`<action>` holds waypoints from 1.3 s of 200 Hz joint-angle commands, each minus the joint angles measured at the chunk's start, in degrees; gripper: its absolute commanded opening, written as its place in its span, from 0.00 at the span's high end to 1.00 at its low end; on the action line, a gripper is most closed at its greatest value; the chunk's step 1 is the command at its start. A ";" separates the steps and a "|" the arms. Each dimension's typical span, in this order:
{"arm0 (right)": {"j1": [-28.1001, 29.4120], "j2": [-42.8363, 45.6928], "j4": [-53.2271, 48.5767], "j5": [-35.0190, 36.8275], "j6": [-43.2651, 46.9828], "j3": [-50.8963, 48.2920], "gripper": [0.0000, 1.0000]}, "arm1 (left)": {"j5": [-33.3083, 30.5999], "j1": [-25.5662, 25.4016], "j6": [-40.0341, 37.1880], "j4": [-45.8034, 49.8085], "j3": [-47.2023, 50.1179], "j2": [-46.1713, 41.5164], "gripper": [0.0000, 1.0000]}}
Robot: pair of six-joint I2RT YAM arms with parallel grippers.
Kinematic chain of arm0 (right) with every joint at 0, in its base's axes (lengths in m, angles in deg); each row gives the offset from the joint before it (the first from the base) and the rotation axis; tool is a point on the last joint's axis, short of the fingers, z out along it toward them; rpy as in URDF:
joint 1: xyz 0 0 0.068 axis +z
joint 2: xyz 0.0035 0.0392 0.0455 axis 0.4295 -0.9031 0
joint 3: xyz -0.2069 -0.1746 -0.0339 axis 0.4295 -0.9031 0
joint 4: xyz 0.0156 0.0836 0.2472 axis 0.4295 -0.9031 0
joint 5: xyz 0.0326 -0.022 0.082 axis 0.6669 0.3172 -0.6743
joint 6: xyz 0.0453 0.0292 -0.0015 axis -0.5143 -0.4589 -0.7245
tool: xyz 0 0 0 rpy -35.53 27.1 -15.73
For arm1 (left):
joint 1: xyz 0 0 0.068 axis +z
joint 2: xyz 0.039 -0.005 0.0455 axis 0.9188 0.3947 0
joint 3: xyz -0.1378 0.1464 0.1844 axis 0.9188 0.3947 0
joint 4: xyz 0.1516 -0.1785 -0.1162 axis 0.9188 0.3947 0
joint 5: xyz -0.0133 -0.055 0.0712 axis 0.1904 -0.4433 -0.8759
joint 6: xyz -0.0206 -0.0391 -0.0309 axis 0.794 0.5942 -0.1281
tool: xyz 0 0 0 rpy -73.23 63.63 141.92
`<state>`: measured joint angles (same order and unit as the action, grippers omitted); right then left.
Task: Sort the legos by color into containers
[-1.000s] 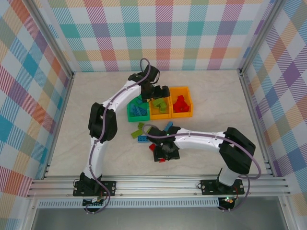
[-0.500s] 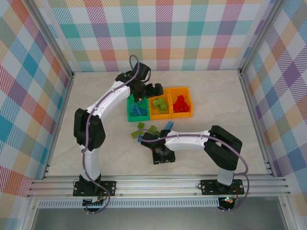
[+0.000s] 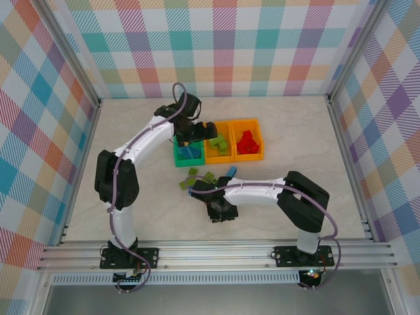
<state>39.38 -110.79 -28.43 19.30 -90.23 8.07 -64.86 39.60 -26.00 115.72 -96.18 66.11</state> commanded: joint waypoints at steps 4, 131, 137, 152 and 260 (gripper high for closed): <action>-0.81 7.23 -3.97 3.79 -0.40 -1.29 0.72 | -1.12 1.09 -1.01 -1.06 2.43 -3.27 0.00; -37.84 2.09 -9.88 -3.13 28.18 21.76 0.72 | -3.00 -2.39 0.99 -0.23 22.63 -14.78 0.00; -38.79 0.17 -10.22 -3.60 29.09 23.94 0.72 | -3.08 -3.07 1.41 -0.23 24.02 -15.47 0.00; -40.55 -5.03 -11.84 -4.49 30.78 30.36 0.72 | -3.05 -4.48 3.22 -0.76 27.38 -17.11 0.00; -45.77 -23.48 -20.43 -8.52 33.09 55.16 0.36 | -4.80 -9.61 8.95 -0.64 34.86 -18.11 0.00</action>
<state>-6.78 -133.58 -45.50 13.20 -58.21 61.23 -68.99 30.50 -17.52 114.01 -61.19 48.14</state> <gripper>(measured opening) 0.563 0.999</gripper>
